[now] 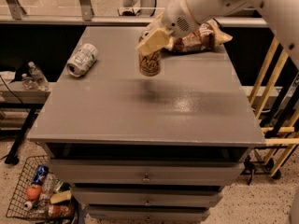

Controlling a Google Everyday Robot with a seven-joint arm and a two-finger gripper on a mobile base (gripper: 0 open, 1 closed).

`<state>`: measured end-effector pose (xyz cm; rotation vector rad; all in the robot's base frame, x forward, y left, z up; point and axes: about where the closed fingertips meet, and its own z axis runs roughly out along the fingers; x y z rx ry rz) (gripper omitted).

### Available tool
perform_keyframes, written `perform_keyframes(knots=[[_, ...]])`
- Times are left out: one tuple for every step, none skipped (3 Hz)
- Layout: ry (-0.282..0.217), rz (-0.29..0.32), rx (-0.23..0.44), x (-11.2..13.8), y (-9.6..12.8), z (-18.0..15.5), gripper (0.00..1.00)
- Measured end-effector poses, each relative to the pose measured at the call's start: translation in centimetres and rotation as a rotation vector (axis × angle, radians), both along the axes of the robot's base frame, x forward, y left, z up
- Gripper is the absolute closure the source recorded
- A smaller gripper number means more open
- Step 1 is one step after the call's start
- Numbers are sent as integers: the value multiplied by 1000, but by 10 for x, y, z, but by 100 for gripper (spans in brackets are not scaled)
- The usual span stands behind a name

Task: Move orange can near 7up can

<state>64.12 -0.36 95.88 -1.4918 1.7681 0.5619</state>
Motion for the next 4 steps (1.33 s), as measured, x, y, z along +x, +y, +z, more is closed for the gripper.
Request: perform_keyframes(knots=[[-1, 33, -12, 20, 46, 0, 100], [-10, 67, -32, 35, 97, -2, 100], [-26, 98, -32, 43, 135, -6, 100], [-8, 114, -23, 46, 157, -19, 100]])
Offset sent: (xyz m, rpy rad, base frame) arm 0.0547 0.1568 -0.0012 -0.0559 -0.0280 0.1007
